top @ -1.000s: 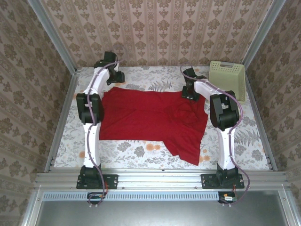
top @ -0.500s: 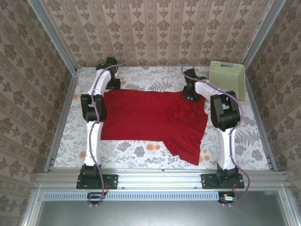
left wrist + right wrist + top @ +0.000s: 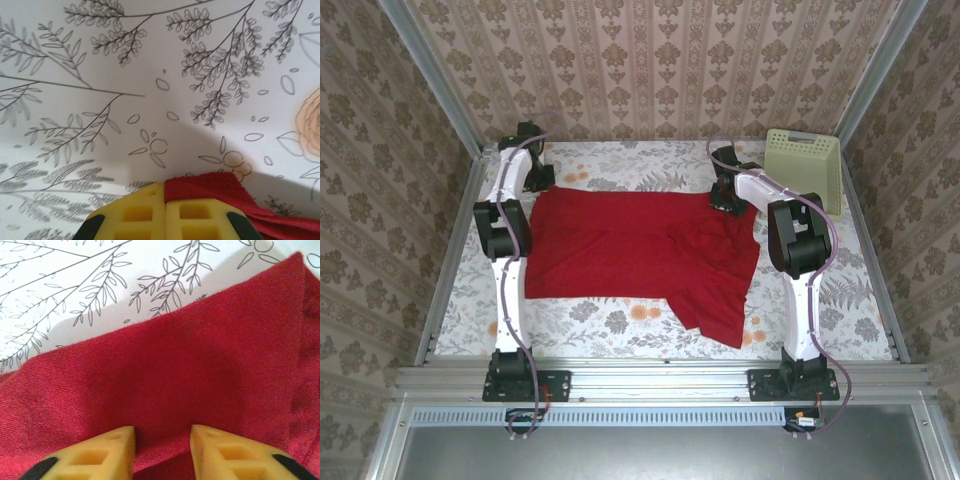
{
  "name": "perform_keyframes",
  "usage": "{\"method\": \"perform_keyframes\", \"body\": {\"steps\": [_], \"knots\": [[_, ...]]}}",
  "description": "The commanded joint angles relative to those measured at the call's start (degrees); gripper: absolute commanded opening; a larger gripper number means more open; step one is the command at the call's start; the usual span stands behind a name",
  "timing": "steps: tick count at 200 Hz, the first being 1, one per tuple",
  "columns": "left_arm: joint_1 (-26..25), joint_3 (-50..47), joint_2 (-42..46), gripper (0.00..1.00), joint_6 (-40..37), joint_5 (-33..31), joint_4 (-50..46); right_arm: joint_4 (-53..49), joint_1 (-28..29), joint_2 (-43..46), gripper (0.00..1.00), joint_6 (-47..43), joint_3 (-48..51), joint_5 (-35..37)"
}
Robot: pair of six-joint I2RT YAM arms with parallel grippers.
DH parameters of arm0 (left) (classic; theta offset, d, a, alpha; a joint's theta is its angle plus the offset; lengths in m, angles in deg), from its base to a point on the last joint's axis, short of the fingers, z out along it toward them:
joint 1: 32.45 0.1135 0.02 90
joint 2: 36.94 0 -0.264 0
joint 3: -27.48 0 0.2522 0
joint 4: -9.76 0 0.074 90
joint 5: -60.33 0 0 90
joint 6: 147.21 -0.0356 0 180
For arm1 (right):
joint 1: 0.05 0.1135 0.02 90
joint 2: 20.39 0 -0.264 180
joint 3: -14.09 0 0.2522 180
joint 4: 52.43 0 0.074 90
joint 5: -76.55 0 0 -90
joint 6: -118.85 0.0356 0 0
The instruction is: Fold the inside-out t-shirt
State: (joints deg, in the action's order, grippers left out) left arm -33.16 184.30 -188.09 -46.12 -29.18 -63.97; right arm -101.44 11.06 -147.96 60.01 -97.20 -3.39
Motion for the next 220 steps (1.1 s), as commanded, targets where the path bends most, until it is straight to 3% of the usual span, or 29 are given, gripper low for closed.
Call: {"method": "perform_keyframes", "body": {"steps": [1,36,81,126,167,178,199,220], "knots": [[2.31,-1.88,2.62,0.0,3.82,10.45,3.61,-2.77,-0.53,-1.02,0.29,-1.36,0.54,0.97],[6.28,-11.78,8.36,0.0,12.07,28.21,13.39,-3.43,-0.51,-1.02,0.16,-2.72,-0.05,2.43],[10.08,-22.3,16.07,0.0,19.87,38.82,22.74,-2.96,-0.39,-0.48,0.13,-2.68,1.21,3.44],[12.36,-28.42,19.36,0.0,24.94,44.07,29.96,-3.0,-0.32,-0.42,0.1,-2.59,1.22,3.83],[12.87,-28.13,17.11,0.0,26.52,44.29,30.36,-2.9,-0.01,-0.49,0.09,-3.01,0.95,4.01],[12.86,-27.79,16.32,0.1,26.44,43.69,30.09,-2.99,0.15,-0.58,0.09,-3.16,0.72,4.02],[13.05,-27.87,15.54,0.21,27.32,43.0,31.31,-3.04,0.39,-0.4,0.09,-3.62,0.34,4.01],[13.6,-29.72,15.84,0.23,30.52,43.08,35.74,-3.25,0.36,-0.23,0.09,-3.91,0.24,4.29]]}}
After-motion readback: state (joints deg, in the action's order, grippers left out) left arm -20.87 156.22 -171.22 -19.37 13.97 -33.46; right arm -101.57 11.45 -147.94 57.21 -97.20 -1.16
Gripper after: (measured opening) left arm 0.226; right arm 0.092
